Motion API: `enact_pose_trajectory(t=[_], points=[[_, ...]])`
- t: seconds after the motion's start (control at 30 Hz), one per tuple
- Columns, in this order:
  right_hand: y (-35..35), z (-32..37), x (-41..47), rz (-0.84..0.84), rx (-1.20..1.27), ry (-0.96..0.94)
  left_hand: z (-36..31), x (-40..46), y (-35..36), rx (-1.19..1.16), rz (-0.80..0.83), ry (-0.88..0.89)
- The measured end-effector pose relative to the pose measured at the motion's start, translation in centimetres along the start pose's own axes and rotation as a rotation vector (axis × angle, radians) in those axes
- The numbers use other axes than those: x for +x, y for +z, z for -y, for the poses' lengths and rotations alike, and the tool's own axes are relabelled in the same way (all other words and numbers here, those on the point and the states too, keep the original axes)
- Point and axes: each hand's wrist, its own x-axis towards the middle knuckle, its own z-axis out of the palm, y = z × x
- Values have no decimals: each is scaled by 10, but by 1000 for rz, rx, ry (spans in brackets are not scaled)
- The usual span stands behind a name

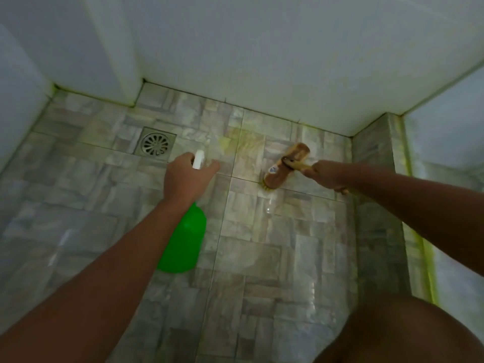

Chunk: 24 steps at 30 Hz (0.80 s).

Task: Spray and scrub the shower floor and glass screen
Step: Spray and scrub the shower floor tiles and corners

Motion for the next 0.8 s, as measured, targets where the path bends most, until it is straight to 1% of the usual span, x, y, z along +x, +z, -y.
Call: enact_pose_trajectory(t=[0.1, 0.23, 0.3, 0.37, 0.43, 0.5, 0.57, 0.67, 0.73, 0.8], points=[[-9, 29, 4, -20, 13, -44, 6, -4, -6, -15, -27, -71], [-37, 113, 0, -76, 111, -175, 13, 0, -17, -41, -103, -120], [-45, 156, 4, -83, 33, -270, 18, 2, -22, -29, -113, -102], [-43, 182, 9, -79, -19, -317, 26, 0, -29, -36, -118, -55], [-32, 175, 11, -60, -56, -339, 32, -1, -38, -22, -119, -25], [-18, 147, 2, -57, -98, -320, 34, -2, -48, -11, -128, -22], [-3, 113, -14, -59, -134, -265, 38, -5, -57, 12, -130, -40], [20, 82, -45, 0, -114, -158, 47, -15, -61, 30, -105, -91], [27, 93, -54, 7, -84, -152, 54, -20, -60, 60, -86, -104], [26, 125, -43, -27, -66, -227, 61, -20, -63, 51, -93, -95]])
